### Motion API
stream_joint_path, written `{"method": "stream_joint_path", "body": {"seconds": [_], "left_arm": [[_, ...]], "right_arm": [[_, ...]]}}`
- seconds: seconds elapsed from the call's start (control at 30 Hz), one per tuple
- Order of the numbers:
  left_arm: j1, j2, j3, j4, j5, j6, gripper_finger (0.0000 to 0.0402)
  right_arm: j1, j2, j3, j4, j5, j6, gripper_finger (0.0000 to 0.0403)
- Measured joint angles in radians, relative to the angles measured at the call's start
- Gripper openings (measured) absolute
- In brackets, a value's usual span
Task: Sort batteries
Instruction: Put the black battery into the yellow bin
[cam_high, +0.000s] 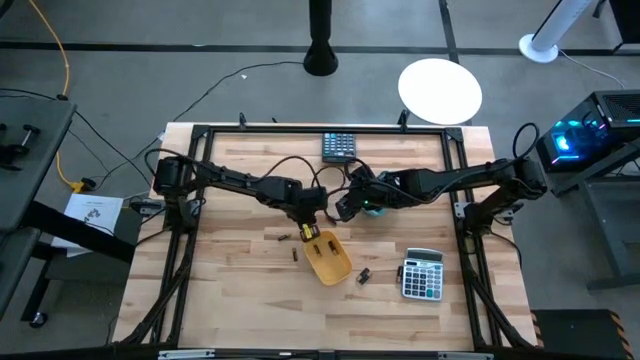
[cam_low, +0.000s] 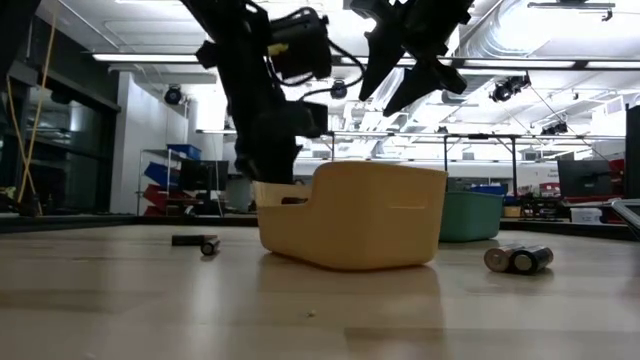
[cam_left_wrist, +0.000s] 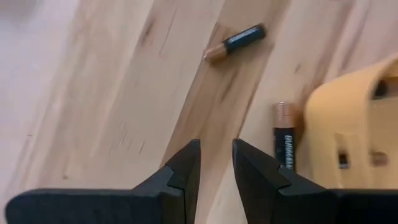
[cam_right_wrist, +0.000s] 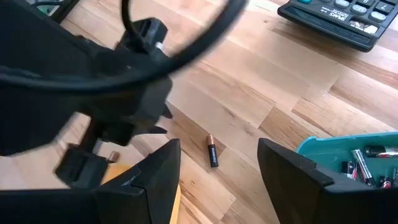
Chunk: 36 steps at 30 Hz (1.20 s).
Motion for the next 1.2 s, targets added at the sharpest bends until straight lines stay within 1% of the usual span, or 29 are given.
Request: {"method": "stream_joint_path", "body": {"seconds": [0.1, 0.23, 0.33, 0.47, 0.6, 0.73, 0.8, 0.87, 1.03, 1.2], "left_arm": [[0.000, -0.040, 0.000, 0.001, 0.006, 0.024, 0.0085], [-0.005, -0.090, 0.001, -0.013, 0.037, 0.062, 0.0085], [-0.017, -0.129, -0.008, -0.009, 0.058, 0.064, 0.0085], [-0.029, -0.230, -0.099, 0.033, 0.066, 0.026, 0.0085], [-0.037, -0.414, -0.258, 0.125, 0.065, -0.077, 0.0085], [-0.045, -0.608, -0.403, 0.232, 0.055, -0.202, 0.0085], [-0.055, -0.688, -0.459, 0.280, 0.032, -0.250, 0.0085], [-0.068, -0.750, -0.497, 0.293, -0.017, -0.301, 0.0085], [-0.093, -0.833, -0.537, 0.297, -0.112, -0.400, 0.0085], [-0.105, -0.836, -0.537, 0.302, -0.122, -0.410, 0.0085]], "right_arm": [[0.000, 0.000, 0.000, 0.000, -0.023, -0.004, 0.0208], [-0.006, 0.014, 0.001, 0.005, -0.148, -0.005, 0.0208], [-0.009, 0.063, -0.007, 0.024, -0.229, -0.010, 0.0208], [-0.022, 0.171, -0.012, 0.099, -0.283, -0.016, 0.0208], [-0.034, 0.254, -0.003, 0.205, -0.286, -0.027, 0.0208], [-0.048, 0.314, 0.030, 0.188, -0.232, -0.077, 0.0208], [-0.063, 0.348, 0.031, 0.189, -0.239, -0.084, 0.0208], [-0.075, 0.378, 0.031, 0.203, -0.245, -0.096, 0.0208], [-0.093, 0.443, 0.032, 0.203, -0.231, -0.107, 0.0208], [-0.092, 0.470, 0.035, 0.203, -0.232, -0.133, 0.0208]]}}
